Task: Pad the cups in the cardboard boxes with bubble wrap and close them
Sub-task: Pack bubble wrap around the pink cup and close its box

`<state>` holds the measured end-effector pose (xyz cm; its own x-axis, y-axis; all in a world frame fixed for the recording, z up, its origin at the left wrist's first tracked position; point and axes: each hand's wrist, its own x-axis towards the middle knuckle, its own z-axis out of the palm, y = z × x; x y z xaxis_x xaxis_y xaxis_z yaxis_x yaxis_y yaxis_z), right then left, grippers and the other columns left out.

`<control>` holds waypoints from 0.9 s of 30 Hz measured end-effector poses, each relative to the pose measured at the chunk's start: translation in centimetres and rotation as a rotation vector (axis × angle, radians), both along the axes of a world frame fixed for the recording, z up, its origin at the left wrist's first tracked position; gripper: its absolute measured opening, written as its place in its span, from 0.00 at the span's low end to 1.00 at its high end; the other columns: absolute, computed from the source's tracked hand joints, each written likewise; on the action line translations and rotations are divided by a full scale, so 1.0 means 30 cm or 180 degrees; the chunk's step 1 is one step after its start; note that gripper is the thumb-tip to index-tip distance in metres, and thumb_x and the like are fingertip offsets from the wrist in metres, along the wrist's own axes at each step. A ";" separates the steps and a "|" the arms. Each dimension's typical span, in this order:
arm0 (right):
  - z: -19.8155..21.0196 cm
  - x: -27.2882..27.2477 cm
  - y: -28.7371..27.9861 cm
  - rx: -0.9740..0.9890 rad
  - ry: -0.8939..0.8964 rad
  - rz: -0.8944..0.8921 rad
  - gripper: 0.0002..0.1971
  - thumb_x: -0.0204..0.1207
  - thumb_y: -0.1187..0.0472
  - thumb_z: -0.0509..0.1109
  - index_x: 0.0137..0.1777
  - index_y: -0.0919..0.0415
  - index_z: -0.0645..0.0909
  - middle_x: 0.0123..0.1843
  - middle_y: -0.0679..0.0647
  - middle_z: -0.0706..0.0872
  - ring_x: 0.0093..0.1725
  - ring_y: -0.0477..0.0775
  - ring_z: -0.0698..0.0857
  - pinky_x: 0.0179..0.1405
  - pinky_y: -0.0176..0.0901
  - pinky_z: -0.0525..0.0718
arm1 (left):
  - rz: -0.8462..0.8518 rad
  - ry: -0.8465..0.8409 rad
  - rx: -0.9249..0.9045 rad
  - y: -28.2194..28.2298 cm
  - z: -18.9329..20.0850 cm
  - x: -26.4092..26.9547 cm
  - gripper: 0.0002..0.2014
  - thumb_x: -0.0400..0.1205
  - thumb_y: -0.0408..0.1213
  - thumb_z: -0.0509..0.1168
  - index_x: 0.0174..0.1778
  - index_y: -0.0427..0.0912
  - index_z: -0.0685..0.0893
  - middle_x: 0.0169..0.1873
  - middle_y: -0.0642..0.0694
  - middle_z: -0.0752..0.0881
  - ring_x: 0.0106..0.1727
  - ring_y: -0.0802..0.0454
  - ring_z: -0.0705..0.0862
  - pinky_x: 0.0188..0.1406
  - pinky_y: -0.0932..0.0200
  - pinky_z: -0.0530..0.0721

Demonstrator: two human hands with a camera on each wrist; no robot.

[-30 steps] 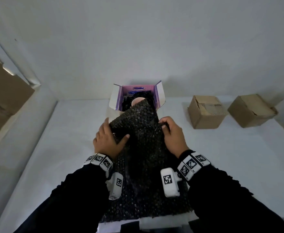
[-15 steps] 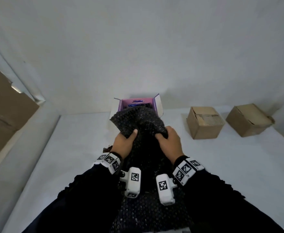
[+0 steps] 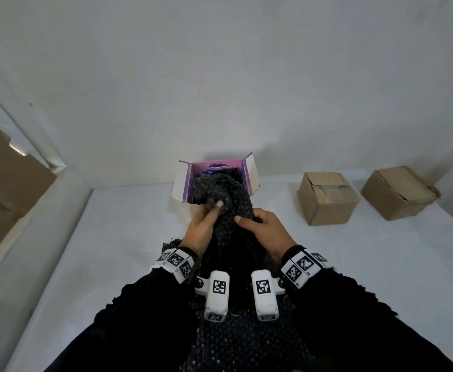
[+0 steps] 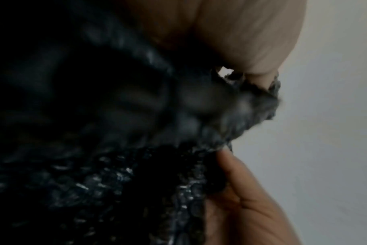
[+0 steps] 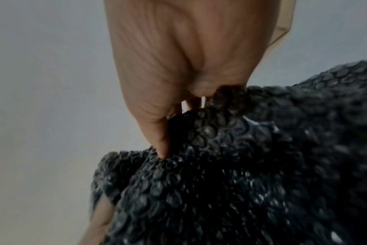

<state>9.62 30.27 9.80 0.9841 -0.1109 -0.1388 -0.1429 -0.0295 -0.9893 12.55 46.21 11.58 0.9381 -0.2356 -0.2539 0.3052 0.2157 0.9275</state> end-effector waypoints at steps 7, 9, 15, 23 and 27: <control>0.038 0.021 0.006 0.0264 0.0448 0.0861 0.12 0.75 0.55 0.72 0.56 0.57 0.87 0.55 0.59 0.91 0.58 0.61 0.88 0.68 0.60 0.81 | 0.0064 0.0037 0.0386 0.054 -0.057 0.053 0.26 0.73 0.42 0.75 0.66 0.38 0.81 0.55 0.38 0.88 0.58 0.40 0.87 0.60 0.45 0.84; 0.048 0.027 0.004 -0.0142 0.0345 0.0741 0.13 0.71 0.53 0.73 0.53 0.57 0.87 0.52 0.57 0.92 0.54 0.59 0.90 0.64 0.59 0.83 | 0.0273 -0.0245 0.0844 0.067 -0.057 0.064 0.19 0.75 0.43 0.74 0.61 0.40 0.85 0.51 0.42 0.90 0.57 0.42 0.87 0.62 0.45 0.83; 0.085 0.054 -0.094 -0.0910 -0.0407 -0.0074 0.07 0.65 0.63 0.70 0.42 0.54 0.78 0.37 0.53 0.85 0.38 0.54 0.84 0.44 0.51 0.84 | 0.0409 -0.1596 0.1995 0.152 -0.017 0.096 0.29 0.69 0.45 0.71 0.64 0.45 0.69 0.47 0.49 0.84 0.49 0.49 0.85 0.42 0.64 0.75; 0.156 0.102 -0.144 -0.1506 -0.0784 0.0447 0.07 0.75 0.60 0.63 0.41 0.57 0.83 0.39 0.48 0.87 0.41 0.45 0.83 0.43 0.38 0.76 | -0.0140 -0.2046 0.2091 0.224 0.012 0.131 0.15 0.76 0.58 0.64 0.55 0.58 0.77 0.46 0.50 0.85 0.50 0.54 0.84 0.57 0.45 0.83; 0.189 0.133 -0.154 -0.2406 -0.0431 0.0915 0.16 0.71 0.50 0.77 0.55 0.49 0.77 0.46 0.46 0.86 0.49 0.48 0.85 0.51 0.41 0.80 | 0.0175 -0.2265 0.1947 0.210 0.067 0.149 0.19 0.77 0.33 0.66 0.59 0.57 0.71 0.36 0.53 0.79 0.36 0.57 0.80 0.42 0.56 0.80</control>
<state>13.61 25.66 15.48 0.9912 0.1320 -0.0056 0.0909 -0.7125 -0.6958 17.02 52.51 13.60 0.9262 -0.2016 0.3186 -0.3733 -0.3735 0.8492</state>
